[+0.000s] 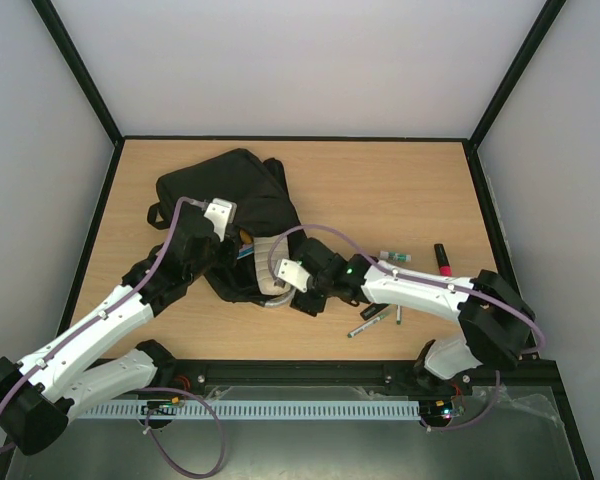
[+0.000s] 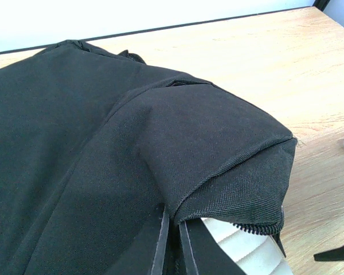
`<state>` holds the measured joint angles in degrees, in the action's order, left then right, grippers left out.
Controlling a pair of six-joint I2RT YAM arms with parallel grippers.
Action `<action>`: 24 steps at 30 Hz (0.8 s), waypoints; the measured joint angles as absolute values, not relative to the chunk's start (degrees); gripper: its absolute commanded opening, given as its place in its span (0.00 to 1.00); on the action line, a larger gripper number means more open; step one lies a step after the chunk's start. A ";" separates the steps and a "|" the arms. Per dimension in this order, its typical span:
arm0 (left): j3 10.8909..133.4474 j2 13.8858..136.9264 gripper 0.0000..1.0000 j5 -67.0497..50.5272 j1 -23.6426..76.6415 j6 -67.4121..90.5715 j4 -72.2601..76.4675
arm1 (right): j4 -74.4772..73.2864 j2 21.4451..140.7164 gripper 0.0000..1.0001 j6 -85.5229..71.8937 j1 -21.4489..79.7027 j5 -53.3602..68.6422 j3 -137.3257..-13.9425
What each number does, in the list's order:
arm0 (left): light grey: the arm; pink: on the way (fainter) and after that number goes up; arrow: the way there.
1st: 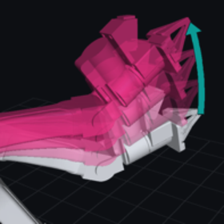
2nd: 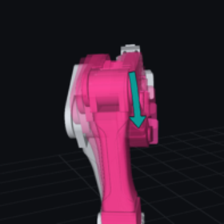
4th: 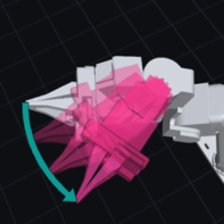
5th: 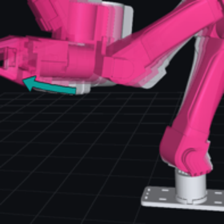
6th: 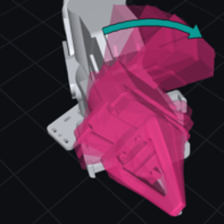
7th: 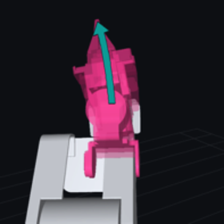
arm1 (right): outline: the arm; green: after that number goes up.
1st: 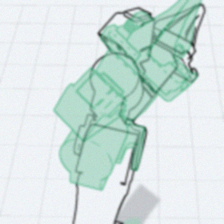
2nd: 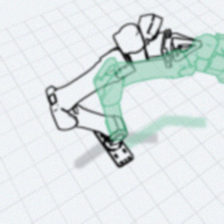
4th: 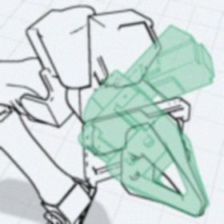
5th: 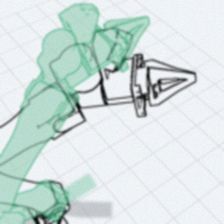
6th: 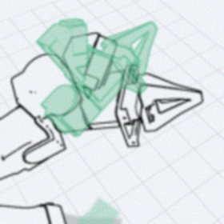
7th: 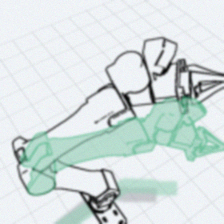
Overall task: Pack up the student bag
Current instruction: Place the stationery in the student bag.
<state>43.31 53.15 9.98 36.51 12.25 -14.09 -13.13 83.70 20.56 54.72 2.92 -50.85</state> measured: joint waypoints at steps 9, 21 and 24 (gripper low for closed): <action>43.31 53.15 0.02 10.09 36.51 12.21 -14.06 | -7.33 88.68 0.73 20.84 58.96 -9.96 -51.44; 43.31 53.12 0.02 10.11 36.51 12.21 -14.11 | 8.12 96.68 0.65 26.76 58.70 -26.96 -51.86; 43.31 52.97 0.03 10.11 36.51 12.21 -14.06 | 12.93 98.52 0.65 28.80 57.76 -30.61 -51.88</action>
<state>43.31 52.97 10.11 36.51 12.21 -14.06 12.93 98.52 28.80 57.76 -30.61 -51.88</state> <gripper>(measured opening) 0.024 0.653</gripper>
